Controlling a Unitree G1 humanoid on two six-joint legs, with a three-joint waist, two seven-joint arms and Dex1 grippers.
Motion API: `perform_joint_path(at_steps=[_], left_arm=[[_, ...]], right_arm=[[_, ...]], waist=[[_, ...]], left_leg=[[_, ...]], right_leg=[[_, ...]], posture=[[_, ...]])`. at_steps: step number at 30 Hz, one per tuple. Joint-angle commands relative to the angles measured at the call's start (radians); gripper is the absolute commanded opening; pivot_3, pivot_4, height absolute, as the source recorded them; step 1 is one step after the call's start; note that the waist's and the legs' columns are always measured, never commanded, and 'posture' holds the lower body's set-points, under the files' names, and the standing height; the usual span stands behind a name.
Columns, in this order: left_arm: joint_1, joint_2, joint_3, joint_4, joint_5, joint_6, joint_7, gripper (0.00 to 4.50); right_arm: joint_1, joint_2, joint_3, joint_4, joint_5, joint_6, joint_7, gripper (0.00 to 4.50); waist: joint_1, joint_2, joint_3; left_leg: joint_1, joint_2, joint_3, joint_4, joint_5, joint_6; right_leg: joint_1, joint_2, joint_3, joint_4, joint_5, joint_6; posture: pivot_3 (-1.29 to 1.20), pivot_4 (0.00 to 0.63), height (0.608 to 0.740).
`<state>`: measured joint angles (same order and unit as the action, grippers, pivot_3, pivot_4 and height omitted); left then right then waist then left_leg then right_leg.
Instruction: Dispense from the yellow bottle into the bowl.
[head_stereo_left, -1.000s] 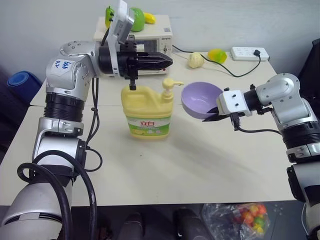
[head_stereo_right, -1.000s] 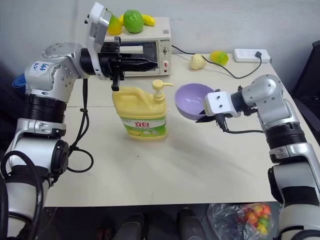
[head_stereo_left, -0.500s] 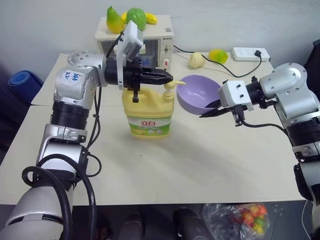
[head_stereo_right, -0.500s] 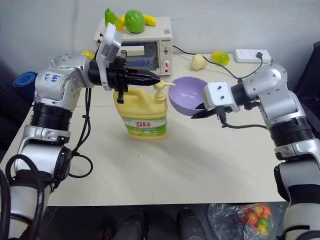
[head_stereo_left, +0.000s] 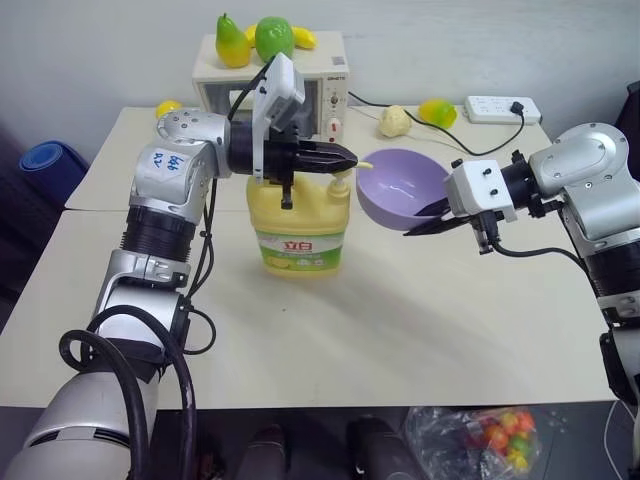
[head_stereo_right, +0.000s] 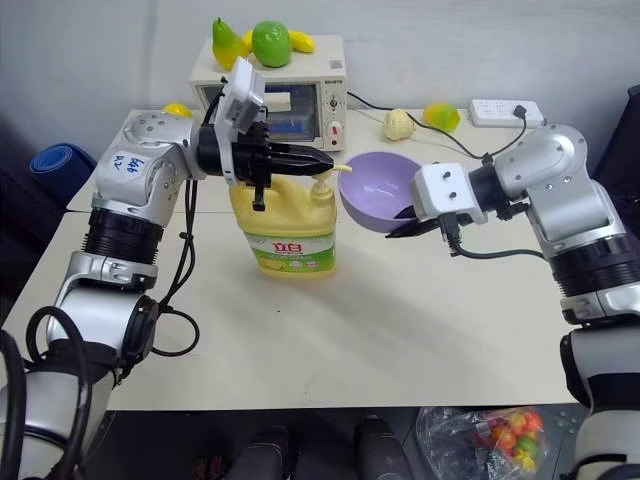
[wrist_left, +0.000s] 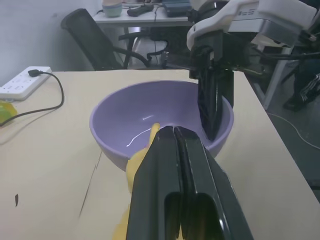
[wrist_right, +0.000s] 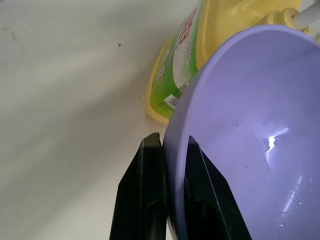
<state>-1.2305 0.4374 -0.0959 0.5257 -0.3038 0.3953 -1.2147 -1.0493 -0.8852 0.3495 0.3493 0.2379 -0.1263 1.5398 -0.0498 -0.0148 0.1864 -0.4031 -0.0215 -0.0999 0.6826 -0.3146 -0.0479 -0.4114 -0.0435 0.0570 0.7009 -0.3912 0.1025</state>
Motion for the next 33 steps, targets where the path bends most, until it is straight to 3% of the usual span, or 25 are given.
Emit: perform_joint_path(at_steps=[1, 27, 33], left_arm=[[-0.038, -0.008, 0.043, 0.013, -0.012, -0.014, 0.024, 0.03], [0.039, 0.015, -0.071, -0.038, 0.096, -0.028, -0.03, 0.03], [-0.021, 0.001, 0.013, -0.002, 0.038, 0.03, 0.015, 0.03]], right_arm=[[0.0, -0.029, -0.012, -0.05, 0.033, 0.021, 0.075, 0.0], [-0.018, -0.032, -0.002, -0.075, 0.05, 0.027, 0.075, 0.0], [-0.021, -0.034, -0.002, -0.065, 0.046, 0.021, 0.075, 0.0]], waist=[[0.0, 0.0, 0.0], [0.02, 0.0, 0.0], [0.021, 0.0, 0.0]], left_leg=[[0.0, 0.0, 0.0, 0.0, 0.0, 0.0], [0.0, -0.001, 0.0, 0.002, 0.003, 0.001], [0.001, -0.001, 0.0, 0.001, 0.005, 0.002]], right_leg=[[0.0, 0.0, 0.0, 0.0, 0.0, 0.0], [0.001, 0.0, 0.001, 0.001, 0.003, 0.001], [0.001, 0.0, 0.001, 0.001, 0.005, 0.001]], posture=[[0.0, 0.15, 0.74], [0.0, 0.15, 0.74], [0.0, 0.15, 0.74]])
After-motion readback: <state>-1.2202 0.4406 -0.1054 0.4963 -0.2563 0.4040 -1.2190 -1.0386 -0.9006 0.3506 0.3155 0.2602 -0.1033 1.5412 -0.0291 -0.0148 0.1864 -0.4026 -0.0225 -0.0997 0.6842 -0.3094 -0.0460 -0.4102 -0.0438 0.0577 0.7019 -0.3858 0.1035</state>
